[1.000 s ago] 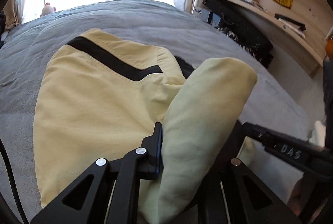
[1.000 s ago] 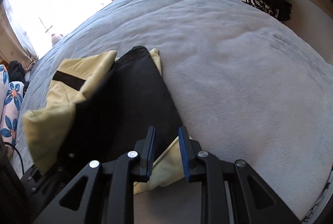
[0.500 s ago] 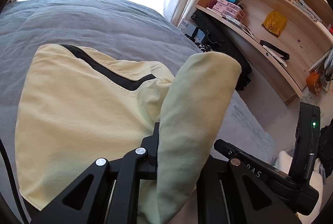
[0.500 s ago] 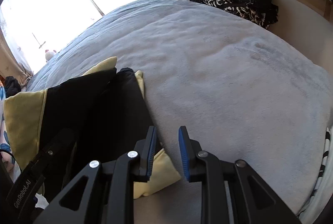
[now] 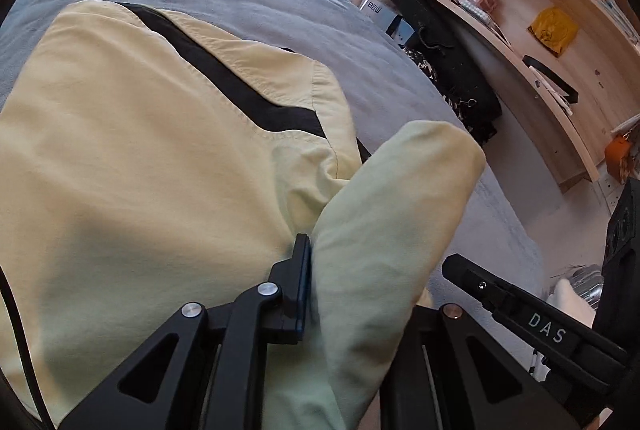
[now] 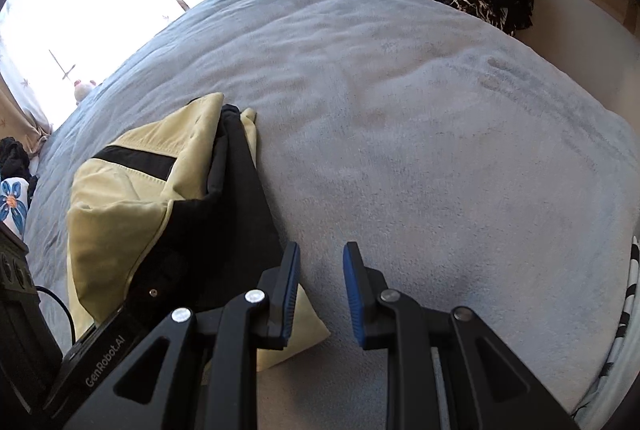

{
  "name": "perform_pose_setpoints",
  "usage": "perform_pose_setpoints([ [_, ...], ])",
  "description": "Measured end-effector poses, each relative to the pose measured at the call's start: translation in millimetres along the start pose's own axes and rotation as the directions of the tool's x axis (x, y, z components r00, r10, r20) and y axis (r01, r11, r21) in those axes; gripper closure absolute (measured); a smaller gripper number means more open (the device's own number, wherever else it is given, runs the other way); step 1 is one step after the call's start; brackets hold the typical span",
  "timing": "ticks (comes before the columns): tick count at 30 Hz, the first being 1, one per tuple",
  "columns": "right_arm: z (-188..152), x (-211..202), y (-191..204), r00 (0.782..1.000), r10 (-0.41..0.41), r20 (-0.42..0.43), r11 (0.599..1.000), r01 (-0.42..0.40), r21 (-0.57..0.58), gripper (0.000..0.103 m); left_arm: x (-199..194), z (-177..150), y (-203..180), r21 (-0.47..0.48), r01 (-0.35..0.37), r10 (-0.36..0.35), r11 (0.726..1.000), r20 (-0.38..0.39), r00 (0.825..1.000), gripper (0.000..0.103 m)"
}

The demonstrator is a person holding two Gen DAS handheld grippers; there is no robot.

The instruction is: Fold large clothes

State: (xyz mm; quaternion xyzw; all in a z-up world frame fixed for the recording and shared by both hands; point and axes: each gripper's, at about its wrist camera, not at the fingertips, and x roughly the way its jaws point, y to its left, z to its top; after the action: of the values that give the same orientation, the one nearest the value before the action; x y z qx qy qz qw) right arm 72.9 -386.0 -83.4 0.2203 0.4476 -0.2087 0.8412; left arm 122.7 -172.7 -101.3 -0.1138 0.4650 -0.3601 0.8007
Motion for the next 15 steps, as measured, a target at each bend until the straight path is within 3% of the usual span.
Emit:
perform_pose_setpoints([
  [2, 1, -2, 0, 1.0, 0.0, 0.007, 1.0, 0.0, -0.002, 0.081, -1, 2, 0, 0.006, 0.011, -0.011, 1.0, -0.012, 1.0, 0.087],
  [4, 1, -4, 1, 1.0, 0.005, 0.011, 1.0, -0.005, -0.002, 0.081, -1, 6, -3, 0.007, 0.041, -0.041, 0.999, -0.048, 0.998, 0.058],
  [7, 3, -9, 4, 1.0, 0.015, 0.02, 1.0, -0.015, -0.011, 0.081, -6, 4, -7, 0.024, 0.053, -0.051, 0.998, -0.073, 0.996, 0.037],
  [15, 9, -27, 12, 0.998, 0.041, 0.056, 0.999, -0.039, -0.032, 0.081, -31, -3, -12, 0.076, -0.013, 0.021, 0.997, -0.105, 0.994, 0.034],
])
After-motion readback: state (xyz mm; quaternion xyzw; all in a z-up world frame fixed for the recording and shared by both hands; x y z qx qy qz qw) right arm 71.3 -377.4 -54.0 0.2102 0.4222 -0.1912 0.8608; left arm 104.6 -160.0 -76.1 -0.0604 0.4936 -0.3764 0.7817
